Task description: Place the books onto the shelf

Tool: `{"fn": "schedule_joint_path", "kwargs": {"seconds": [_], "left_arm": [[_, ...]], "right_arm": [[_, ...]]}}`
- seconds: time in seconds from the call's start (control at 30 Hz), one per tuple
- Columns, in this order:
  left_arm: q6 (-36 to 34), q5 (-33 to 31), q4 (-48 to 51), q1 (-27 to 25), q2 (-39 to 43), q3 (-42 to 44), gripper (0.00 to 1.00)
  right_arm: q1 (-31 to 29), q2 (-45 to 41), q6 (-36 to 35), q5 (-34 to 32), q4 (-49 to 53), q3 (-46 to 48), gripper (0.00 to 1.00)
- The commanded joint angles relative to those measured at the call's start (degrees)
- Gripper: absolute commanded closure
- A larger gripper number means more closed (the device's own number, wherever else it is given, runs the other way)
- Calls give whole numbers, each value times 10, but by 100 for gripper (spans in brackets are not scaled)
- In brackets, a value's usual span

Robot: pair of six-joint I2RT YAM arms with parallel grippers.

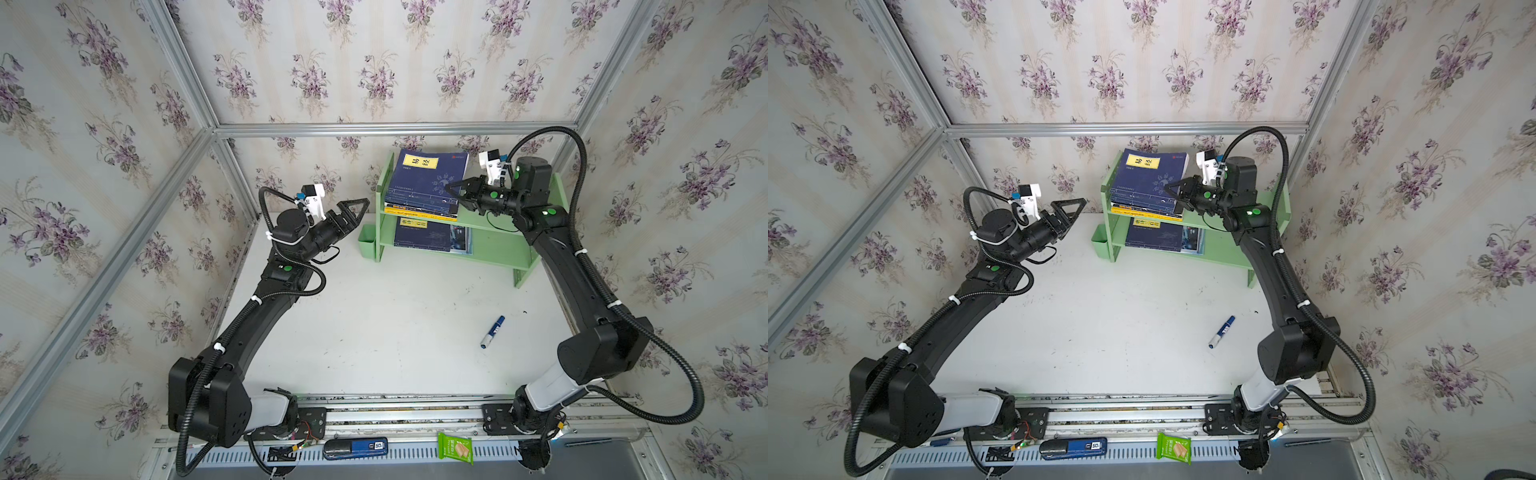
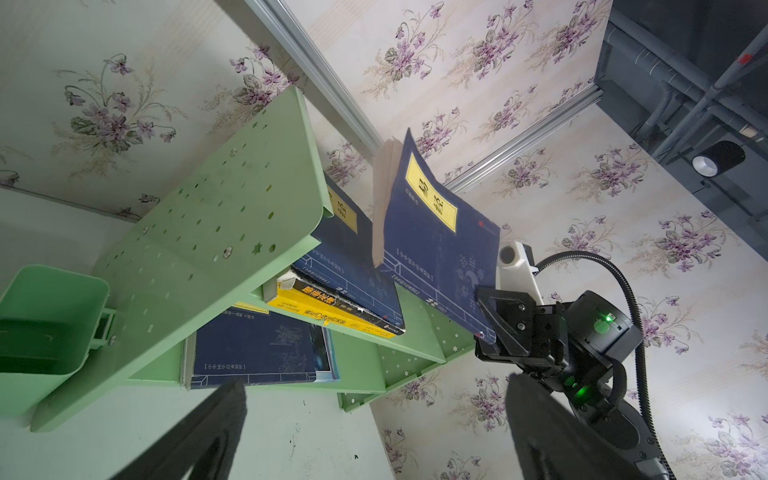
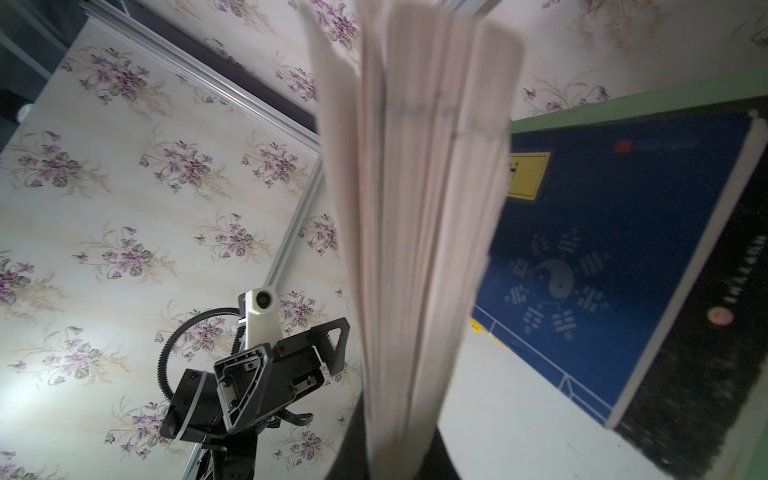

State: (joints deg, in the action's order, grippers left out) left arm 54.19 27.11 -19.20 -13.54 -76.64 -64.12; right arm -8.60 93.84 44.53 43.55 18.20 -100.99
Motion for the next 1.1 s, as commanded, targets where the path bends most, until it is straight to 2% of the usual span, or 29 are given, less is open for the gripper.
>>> {"fn": "schedule_joint_path", "kwargs": {"seconds": [0.0, 0.4, 1.07], "left_arm": [[-19, 7, 0, 0, -3, -3, 1], [-32, 8, 10, 0, -41, -17, 1], [-3, 30, 0, -6, -127, -90, 1]], "right_arm": [[0, 17, -10, -15, 0, -25, 100], [-1, 72, -5, -37, 10, -65, 100], [-1, 104, 10, 9, -9, -78, 100]]}}
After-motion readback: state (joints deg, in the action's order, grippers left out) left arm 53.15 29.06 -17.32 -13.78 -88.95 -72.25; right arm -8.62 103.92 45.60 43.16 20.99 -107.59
